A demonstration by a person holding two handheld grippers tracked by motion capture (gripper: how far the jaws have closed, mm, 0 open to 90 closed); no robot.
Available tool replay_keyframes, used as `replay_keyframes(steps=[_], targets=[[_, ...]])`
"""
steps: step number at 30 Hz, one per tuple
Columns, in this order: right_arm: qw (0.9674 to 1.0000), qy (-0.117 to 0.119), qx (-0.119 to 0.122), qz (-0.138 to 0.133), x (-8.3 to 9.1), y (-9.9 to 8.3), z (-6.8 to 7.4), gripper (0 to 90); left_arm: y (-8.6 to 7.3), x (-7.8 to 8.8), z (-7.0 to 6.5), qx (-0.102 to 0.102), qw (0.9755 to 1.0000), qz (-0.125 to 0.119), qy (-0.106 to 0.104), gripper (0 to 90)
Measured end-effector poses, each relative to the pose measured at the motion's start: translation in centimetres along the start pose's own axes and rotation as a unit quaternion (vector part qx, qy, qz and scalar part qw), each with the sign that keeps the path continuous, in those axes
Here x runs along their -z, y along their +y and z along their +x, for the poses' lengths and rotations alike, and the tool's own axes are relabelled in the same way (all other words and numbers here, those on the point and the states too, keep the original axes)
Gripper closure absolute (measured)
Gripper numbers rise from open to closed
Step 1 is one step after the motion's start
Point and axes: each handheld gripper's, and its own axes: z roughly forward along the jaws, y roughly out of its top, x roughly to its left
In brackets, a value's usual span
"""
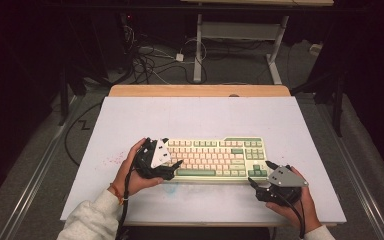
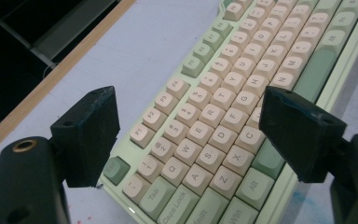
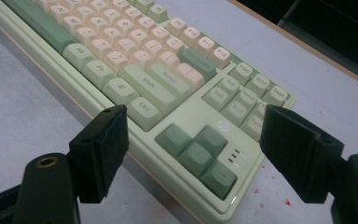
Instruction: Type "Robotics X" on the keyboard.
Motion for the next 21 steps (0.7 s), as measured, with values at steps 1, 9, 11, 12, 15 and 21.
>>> replay_keyframes(steps=[1, 9, 11, 12, 15, 21], targets=[[1.0000, 0.000, 0.000, 0.000, 0.0, 0.0, 0.0, 24.1, -0.1, 0.2, 0.0, -0.002, 1.0000, -0.001, 0.000, 19.2], [1.0000, -0.002, 0.000, -0.001, 0.0, 0.1, 0.0, 24.1, -1.1, 1.2, 0.0, -0.009, 0.9999, -0.006, 0.003, 19.0], [1.0000, -0.002, 0.000, -0.001, 0.1, 0.1, 0.0, 24.1, -1.3, 1.4, -0.1, -0.011, 0.9999, -0.006, 0.006, 19.0], [1.0000, -0.002, 0.000, -0.001, 0.1, 0.1, 0.0, 24.1, -1.5, 1.4, -0.1, -0.010, 0.9999, -0.007, 0.005, 19.0], [1.0000, -0.002, -0.002, -0.002, 0.1, 0.1, 0.0, 24.1, -2.0, 1.6, -0.2, -0.014, 0.9999, -0.004, 0.010, 18.8], [1.0000, -0.003, -0.005, -0.005, 0.1, 0.1, -0.1, 24.1, -2.9, 2.0, -0.1, -0.018, 0.9995, 0.006, 0.025, 18.7]])
